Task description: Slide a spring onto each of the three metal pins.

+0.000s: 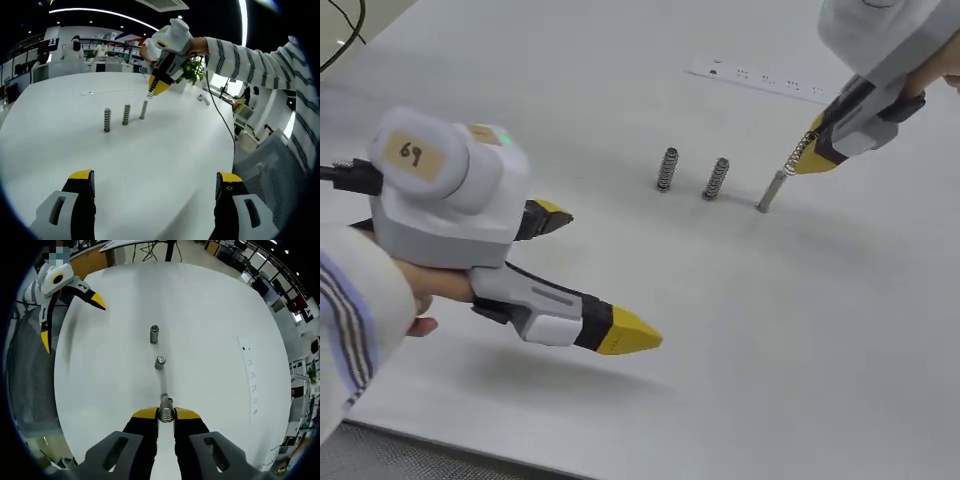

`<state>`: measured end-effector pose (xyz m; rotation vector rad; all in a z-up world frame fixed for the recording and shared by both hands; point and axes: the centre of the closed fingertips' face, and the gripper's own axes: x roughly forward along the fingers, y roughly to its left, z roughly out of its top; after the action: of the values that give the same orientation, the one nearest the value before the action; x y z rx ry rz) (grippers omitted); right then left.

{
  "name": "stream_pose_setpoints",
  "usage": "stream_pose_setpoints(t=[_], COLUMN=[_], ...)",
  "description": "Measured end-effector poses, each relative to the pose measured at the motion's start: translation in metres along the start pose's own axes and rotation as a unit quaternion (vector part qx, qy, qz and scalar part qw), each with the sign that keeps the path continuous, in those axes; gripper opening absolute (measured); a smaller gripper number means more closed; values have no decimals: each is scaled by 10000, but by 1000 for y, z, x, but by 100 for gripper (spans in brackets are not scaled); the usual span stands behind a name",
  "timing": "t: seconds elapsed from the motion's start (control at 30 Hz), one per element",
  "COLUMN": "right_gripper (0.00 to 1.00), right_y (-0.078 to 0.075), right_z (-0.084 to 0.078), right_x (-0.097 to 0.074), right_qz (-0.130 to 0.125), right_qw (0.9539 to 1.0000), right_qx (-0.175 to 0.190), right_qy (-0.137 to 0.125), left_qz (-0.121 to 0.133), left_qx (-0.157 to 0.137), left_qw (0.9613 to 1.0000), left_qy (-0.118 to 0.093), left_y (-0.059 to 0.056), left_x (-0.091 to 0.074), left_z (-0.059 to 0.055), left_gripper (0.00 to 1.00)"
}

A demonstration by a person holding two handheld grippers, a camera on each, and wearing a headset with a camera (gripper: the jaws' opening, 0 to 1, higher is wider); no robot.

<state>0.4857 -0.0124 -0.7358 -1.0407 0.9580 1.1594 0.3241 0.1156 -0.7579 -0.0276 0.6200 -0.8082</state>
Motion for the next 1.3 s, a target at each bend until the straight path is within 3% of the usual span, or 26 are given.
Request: stream_pose_setpoints(t=[0.1, 0.17, 0.67, 0.83, 1.3], right_gripper=[9, 9, 9, 9, 9], right_y=[-8, -4, -2, -6, -1], right_z=[0, 0, -4, -7, -13], right_x=[6, 7, 20, 32, 55], right_qz=[39, 67, 234, 257, 392], right_qw=[10000, 9999, 9988, 9981, 9959], right_qx=[-15, -26, -209, -290, -386], right_qy=[50, 78, 371, 472, 720], left_qz=[64, 45, 82, 83, 127], left_qx=[25, -30, -47, -36, 53], left_qw=[9999, 9999, 9996, 9995, 9993], left_qy=[141, 153, 254, 312, 360], left_y=[2, 1, -1, -2, -4], left_x=[1, 0, -4, -6, -10], left_z=[-7, -9, -14, -16, -15], left_gripper=[98, 98, 98, 96, 96])
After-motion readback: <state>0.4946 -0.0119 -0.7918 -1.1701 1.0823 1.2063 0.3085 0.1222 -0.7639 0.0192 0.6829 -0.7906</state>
